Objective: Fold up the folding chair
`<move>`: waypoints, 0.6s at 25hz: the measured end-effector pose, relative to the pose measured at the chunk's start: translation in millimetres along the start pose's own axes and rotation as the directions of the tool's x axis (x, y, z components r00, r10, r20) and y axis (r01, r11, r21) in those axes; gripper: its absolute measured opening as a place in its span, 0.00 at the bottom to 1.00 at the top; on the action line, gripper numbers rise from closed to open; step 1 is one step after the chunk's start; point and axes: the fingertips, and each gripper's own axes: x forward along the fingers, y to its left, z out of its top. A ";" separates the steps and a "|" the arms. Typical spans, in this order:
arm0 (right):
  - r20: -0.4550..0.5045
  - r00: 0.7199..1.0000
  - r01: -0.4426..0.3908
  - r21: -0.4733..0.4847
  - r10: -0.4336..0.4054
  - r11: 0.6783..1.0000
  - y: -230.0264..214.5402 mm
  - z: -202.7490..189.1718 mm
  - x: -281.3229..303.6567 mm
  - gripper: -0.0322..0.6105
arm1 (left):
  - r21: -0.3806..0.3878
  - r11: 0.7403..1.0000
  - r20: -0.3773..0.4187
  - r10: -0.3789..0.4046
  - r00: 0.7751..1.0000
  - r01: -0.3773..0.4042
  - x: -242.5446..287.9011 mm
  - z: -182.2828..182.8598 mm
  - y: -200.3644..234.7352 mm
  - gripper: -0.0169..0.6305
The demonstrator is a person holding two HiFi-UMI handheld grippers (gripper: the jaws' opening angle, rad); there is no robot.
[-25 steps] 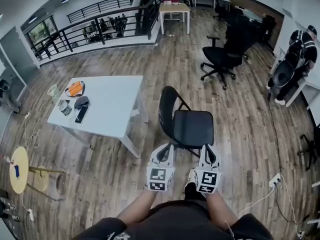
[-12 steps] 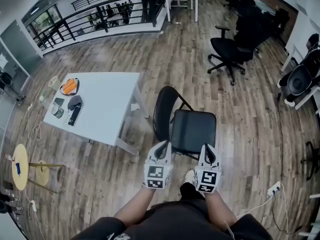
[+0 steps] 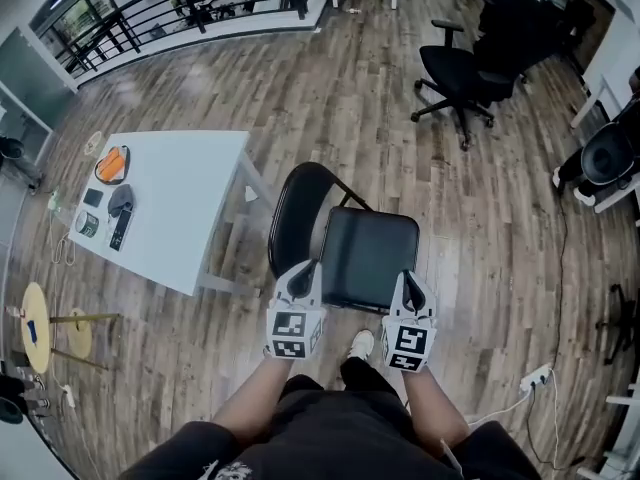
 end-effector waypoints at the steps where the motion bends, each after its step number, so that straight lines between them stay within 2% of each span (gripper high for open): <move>1: -0.003 1.000 -0.003 -0.009 0.003 1.000 -9.0 -2.3 7.0 0.07 | -0.001 1.000 -0.020 0.008 1.000 -0.008 7.1 -4.0 -0.1 0.03; 4: 0.011 1.000 -0.026 -0.028 0.026 0.999 -29.3 -6.6 22.7 0.07 | 0.001 1.000 -0.072 0.028 0.997 -0.028 20.6 -15.5 -0.1 0.03; 7: 0.021 0.998 -0.059 -0.061 0.060 0.996 -31.4 -14.4 32.7 0.07 | -0.003 0.999 -0.102 0.051 0.993 -0.052 30.7 -26.6 9.1 0.03; 12: -0.028 0.997 -0.075 -0.026 0.074 0.997 -32.8 -46.1 44.0 0.07 | -0.012 0.998 -0.082 0.063 0.995 -0.064 49.1 -26.9 24.0 0.04; 13: -0.036 0.996 -0.078 -0.006 0.078 0.997 -32.4 -51.5 48.3 0.07 | -0.006 0.998 -0.089 0.065 0.994 -0.066 54.3 -29.1 29.1 0.05; 15: -0.048 0.994 -0.096 0.044 0.098 0.994 -30.6 -61.3 58.9 0.07 | 0.001 0.996 -0.119 0.087 0.989 -0.088 63.9 -35.0 45.8 0.21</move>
